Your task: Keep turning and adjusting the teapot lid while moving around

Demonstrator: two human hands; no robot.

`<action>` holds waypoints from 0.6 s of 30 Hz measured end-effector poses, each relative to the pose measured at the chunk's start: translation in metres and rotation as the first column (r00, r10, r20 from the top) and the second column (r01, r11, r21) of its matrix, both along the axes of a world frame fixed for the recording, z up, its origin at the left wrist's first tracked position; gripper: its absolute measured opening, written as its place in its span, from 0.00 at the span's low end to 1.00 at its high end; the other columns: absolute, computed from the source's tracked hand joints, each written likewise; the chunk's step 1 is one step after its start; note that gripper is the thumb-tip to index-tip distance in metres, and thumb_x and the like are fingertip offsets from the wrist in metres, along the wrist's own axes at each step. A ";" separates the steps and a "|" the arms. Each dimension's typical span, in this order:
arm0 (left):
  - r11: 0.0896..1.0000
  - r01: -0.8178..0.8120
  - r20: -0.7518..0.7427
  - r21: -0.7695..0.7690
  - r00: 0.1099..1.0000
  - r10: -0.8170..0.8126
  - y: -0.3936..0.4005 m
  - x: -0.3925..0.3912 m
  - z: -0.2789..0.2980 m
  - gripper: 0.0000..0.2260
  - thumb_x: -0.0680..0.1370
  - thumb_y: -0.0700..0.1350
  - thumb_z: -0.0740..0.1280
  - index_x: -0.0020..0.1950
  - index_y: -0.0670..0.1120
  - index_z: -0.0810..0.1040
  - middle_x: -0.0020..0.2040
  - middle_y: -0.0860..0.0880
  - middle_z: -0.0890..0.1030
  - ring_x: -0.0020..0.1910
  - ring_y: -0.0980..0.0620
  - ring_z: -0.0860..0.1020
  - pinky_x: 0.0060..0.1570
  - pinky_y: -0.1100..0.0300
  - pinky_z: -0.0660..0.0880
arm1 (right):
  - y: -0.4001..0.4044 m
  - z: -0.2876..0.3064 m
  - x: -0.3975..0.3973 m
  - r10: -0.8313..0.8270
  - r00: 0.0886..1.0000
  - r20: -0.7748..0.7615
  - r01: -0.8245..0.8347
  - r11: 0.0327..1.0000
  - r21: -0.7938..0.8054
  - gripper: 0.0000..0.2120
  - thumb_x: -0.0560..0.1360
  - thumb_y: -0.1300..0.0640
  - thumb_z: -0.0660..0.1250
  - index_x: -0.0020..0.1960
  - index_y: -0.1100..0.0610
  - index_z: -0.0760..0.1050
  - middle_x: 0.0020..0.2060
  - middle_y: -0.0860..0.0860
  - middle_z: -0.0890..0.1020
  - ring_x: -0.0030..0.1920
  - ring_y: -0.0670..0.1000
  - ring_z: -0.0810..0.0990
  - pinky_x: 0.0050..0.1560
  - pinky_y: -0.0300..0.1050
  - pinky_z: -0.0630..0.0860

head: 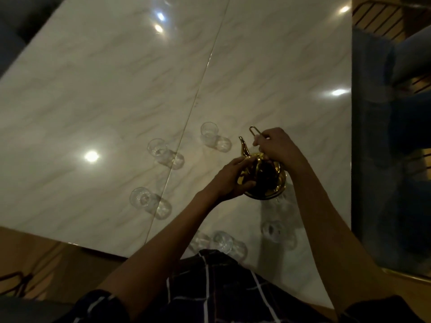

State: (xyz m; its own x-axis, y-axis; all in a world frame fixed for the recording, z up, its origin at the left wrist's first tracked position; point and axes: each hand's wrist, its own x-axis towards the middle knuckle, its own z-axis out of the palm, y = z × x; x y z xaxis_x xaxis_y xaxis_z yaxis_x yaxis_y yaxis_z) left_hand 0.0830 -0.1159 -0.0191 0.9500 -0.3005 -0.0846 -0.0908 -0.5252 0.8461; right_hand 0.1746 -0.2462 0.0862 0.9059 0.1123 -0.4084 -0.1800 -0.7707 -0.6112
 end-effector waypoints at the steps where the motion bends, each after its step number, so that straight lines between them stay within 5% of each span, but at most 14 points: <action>1: 1.000 -0.015 0.006 -0.014 1.000 0.015 0.006 -0.001 0.001 0.33 0.75 0.55 0.69 0.78 0.53 0.62 0.73 0.46 0.70 0.69 0.46 0.71 0.64 0.50 0.73 | 0.008 0.002 0.001 0.014 1.000 0.011 -0.014 1.000 -0.007 0.14 0.78 0.53 0.61 0.46 0.60 0.82 0.37 0.55 0.81 0.35 0.51 0.79 0.40 0.49 0.78; 6: 0.994 -0.076 0.016 -0.081 0.997 0.078 0.032 -0.004 0.005 0.33 0.75 0.49 0.72 0.77 0.52 0.63 0.71 0.45 0.71 0.65 0.49 0.74 0.62 0.59 0.72 | 0.044 0.012 0.011 0.057 0.998 0.006 -0.056 0.998 -0.040 0.16 0.78 0.54 0.61 0.48 0.66 0.81 0.34 0.53 0.80 0.31 0.51 0.78 0.39 0.49 0.77; 12: 0.988 -0.133 0.038 -0.074 0.990 0.136 0.052 0.000 0.007 0.32 0.75 0.52 0.70 0.77 0.53 0.63 0.71 0.46 0.71 0.63 0.49 0.75 0.63 0.52 0.75 | 0.076 0.020 0.022 0.104 0.995 0.007 -0.104 0.992 -0.077 0.16 0.79 0.55 0.61 0.50 0.67 0.81 0.35 0.55 0.81 0.32 0.50 0.79 0.45 0.53 0.81; 18: 0.989 -0.129 0.025 -0.076 0.991 0.131 0.066 0.005 0.010 0.32 0.76 0.49 0.70 0.77 0.52 0.62 0.69 0.45 0.73 0.62 0.49 0.76 0.61 0.52 0.75 | 0.099 0.022 0.036 0.103 0.994 -0.038 -0.107 0.985 -0.135 0.15 0.79 0.56 0.61 0.51 0.66 0.81 0.33 0.52 0.80 0.30 0.48 0.78 0.36 0.43 0.75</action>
State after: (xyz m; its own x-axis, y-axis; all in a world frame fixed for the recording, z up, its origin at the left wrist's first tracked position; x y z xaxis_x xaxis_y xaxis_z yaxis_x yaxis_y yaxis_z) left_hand 0.0877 -0.0501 -0.0096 0.9831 -0.1790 -0.0378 -0.0517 -0.4697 0.8813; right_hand 0.2105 -0.1475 0.1084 0.8788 0.1470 -0.4540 -0.1110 -0.8624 -0.4940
